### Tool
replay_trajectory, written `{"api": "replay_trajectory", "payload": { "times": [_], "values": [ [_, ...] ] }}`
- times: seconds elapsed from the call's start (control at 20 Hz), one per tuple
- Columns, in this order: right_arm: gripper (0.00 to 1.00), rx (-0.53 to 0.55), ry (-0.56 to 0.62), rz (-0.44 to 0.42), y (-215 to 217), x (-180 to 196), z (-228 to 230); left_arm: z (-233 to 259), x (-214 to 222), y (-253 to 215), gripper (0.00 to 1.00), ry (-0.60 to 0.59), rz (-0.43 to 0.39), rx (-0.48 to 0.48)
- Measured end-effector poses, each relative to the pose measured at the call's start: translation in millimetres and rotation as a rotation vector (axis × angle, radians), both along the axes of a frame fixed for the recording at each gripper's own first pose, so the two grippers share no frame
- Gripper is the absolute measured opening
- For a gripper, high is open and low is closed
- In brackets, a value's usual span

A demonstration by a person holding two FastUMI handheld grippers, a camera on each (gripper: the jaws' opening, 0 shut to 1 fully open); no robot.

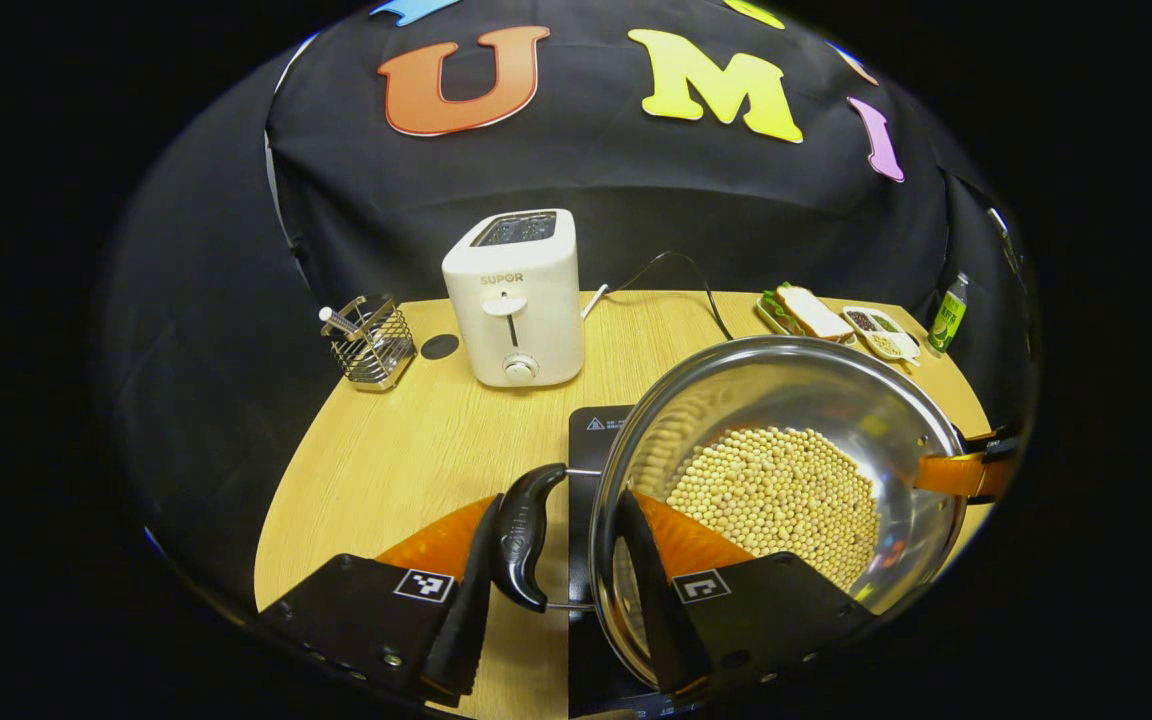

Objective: First push the handle of the pot to place it horizontally, then grasp the pot with both hands and set it on the induction cooktop.

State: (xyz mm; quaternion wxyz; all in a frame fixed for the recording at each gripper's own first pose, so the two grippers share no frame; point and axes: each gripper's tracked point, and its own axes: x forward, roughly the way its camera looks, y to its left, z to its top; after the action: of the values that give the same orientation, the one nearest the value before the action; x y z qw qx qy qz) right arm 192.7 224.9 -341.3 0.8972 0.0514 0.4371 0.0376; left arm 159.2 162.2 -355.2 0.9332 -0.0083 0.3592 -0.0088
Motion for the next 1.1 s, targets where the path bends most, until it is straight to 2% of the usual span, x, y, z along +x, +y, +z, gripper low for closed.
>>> {"api": "replay_trajectory", "payload": {
  "times": [0.05,0.2,0.25,0.3,0.4,0.45,0.6,0.75,0.8,0.85,1.1],
  "values": [
    [0.58,0.004,0.001,-0.001,0,1,0,0,0,1,0.65,-0.007,-0.001,-0.002],
    [0.61,0.002,-0.012,0.006,-4,-1,2,1,-3,3,0.68,-0.019,-0.017,-0.017],
    [0.67,-0.009,-0.033,0.013,-7,0,5,5,-3,5,0.69,-0.040,-0.011,-0.018],
    [0.73,-0.023,-0.064,0.016,-10,1,12,12,-2,11,0.76,-0.063,0.005,-0.007],
    [0.77,-0.068,-0.133,0.040,-16,6,28,17,-5,20,0.90,-0.075,0.028,0.009],
    [0.82,-0.080,-0.158,0.051,-17,6,35,20,-10,20,0.92,-0.078,0.034,0.005],
    [0.80,-0.097,-0.210,0.071,-23,1,53,38,-16,26,0.93,-0.117,0.055,0.022],
    [0.82,-0.108,-0.260,0.090,-29,-9,73,62,-27,23,0.93,-0.160,0.069,0.018],
    [0.80,-0.114,-0.275,0.097,-32,-13,79,72,-32,21,0.93,-0.174,0.073,0.024],
    [0.82,-0.118,-0.289,0.105,-34,-17,85,81,-37,21,0.93,-0.192,0.077,0.031],
    [0.80,-0.113,-0.371,0.137,-47,-41,120,133,-67,-10,0.93,-0.271,0.085,0.012]
  ]
}}
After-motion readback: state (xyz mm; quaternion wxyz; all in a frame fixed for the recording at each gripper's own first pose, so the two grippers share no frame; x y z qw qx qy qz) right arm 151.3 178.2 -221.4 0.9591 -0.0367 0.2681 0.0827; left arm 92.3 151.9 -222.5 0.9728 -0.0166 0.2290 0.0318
